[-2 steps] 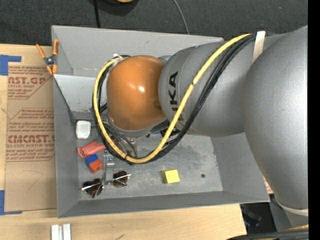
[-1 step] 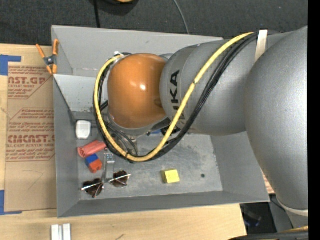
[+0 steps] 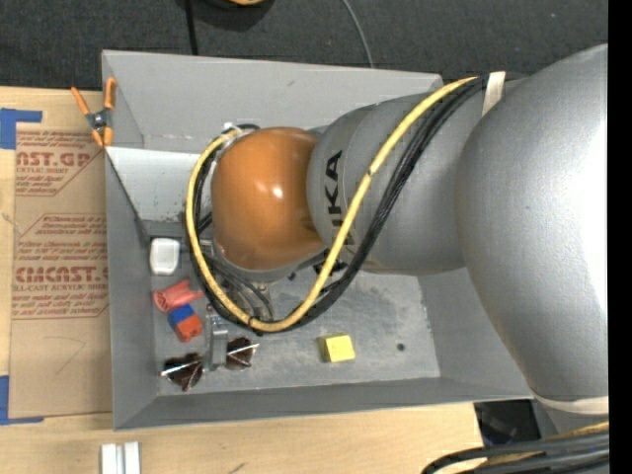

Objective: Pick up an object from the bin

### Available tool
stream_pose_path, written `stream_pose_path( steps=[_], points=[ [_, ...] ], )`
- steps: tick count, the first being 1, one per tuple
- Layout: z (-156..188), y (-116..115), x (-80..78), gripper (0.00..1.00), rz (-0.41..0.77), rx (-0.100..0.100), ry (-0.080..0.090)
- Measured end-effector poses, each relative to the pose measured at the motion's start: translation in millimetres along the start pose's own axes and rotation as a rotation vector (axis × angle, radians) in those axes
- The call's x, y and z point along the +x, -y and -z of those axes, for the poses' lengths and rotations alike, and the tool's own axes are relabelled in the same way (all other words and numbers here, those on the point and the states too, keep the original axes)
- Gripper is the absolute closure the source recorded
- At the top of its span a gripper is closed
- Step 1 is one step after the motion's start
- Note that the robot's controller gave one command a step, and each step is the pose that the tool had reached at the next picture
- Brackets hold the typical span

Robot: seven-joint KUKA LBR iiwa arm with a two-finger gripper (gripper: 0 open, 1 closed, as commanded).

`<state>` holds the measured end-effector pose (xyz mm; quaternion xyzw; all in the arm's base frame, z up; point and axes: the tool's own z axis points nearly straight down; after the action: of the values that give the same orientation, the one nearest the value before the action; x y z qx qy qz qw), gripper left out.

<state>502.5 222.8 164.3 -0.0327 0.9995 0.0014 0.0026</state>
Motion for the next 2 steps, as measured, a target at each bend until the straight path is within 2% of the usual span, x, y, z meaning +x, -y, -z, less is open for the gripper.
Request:
stream_pose_path(
  steps=[1,2],
  points=[
    [-69.2,17.9,-7.5,1.00,0.361,-0.001,-0.006],
    [-69.0,17.9,-7.7,0.00,0.360,-0.002,-0.006]
  ],
)
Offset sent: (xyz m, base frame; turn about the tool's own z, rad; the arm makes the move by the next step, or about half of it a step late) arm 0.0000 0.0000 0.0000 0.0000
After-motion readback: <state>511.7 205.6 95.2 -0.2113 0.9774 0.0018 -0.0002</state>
